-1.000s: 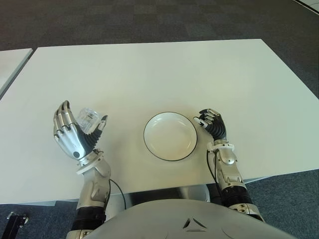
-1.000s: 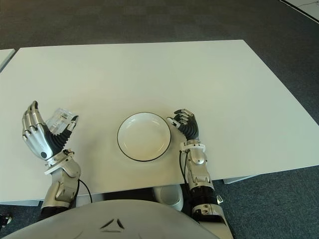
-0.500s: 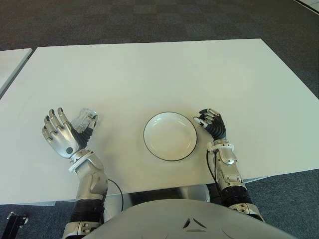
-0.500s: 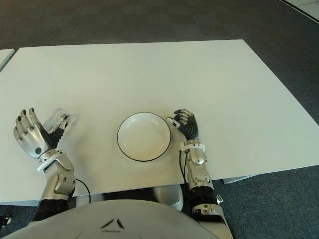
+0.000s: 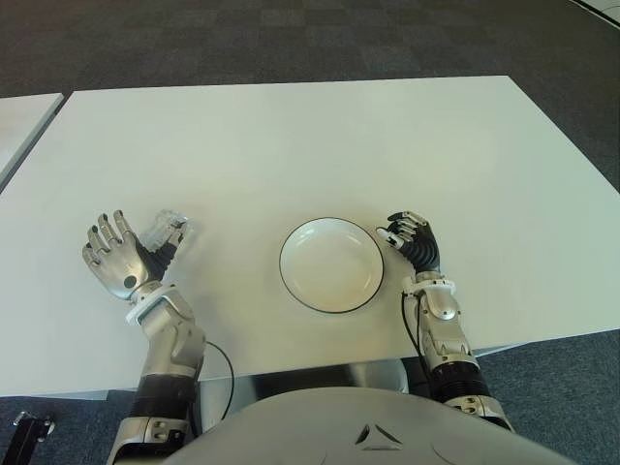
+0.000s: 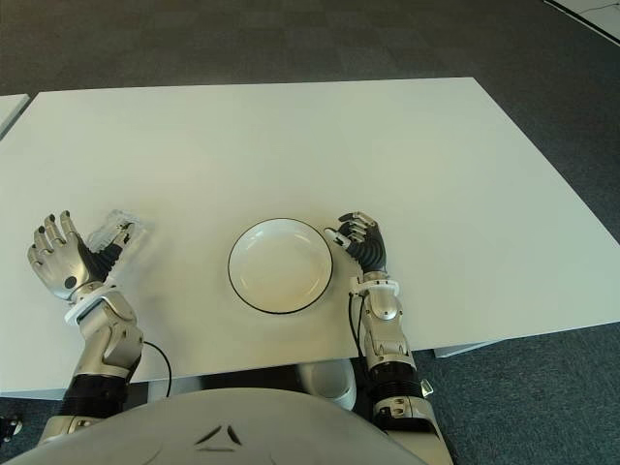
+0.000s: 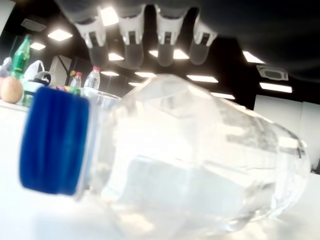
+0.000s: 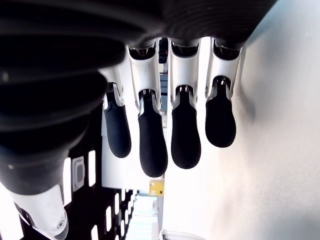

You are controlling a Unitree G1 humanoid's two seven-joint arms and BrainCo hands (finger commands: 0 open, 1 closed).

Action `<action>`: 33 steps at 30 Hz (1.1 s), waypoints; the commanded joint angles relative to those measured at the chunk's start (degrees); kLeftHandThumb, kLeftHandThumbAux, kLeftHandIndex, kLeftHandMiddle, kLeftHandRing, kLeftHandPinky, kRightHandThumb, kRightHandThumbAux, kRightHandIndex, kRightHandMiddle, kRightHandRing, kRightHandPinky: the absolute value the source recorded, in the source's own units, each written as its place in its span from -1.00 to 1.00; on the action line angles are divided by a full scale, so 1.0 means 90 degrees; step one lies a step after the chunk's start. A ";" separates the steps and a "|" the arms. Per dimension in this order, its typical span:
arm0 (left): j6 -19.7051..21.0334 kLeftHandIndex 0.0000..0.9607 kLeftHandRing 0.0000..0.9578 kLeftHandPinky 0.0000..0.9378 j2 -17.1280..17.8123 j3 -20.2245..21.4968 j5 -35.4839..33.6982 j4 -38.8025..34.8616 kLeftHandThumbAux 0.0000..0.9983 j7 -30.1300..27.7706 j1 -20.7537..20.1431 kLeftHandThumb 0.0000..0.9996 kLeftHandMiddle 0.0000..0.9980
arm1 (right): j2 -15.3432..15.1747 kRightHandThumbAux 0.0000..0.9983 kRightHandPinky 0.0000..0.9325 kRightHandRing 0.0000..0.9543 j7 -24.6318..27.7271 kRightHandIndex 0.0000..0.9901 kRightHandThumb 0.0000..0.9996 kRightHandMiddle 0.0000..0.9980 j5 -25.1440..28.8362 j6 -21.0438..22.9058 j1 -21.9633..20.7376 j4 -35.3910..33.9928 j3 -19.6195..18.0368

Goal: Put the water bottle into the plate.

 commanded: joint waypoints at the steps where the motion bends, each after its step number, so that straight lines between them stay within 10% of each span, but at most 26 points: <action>1: 0.0309 -1.00 -1.00 -1.00 0.0235 -0.0201 -0.0036 0.0164 -0.63 -0.0712 -0.0185 0.26 -1.00 | 0.0022 0.46 0.43 0.35 -0.0018 -0.12 0.41 0.26 -0.0011 0.0187 0.0145 0.0106 0.0009; 11: 0.0727 -1.00 -1.00 -1.00 0.0852 -0.0763 0.0057 0.0700 -0.60 -0.1812 -0.0569 0.27 -1.00 | 0.0013 0.46 0.41 0.34 -0.0015 -0.12 0.41 0.24 -0.0011 0.0221 0.0213 -0.0002 0.0008; 33: -0.0924 -1.00 -1.00 -1.00 0.1399 -0.1414 -0.0581 0.2931 -0.49 -0.1444 -0.1577 0.29 -1.00 | 0.0036 0.46 0.39 0.32 -0.0023 -0.12 0.41 0.22 0.0006 0.0489 0.0366 -0.0332 -0.0003</action>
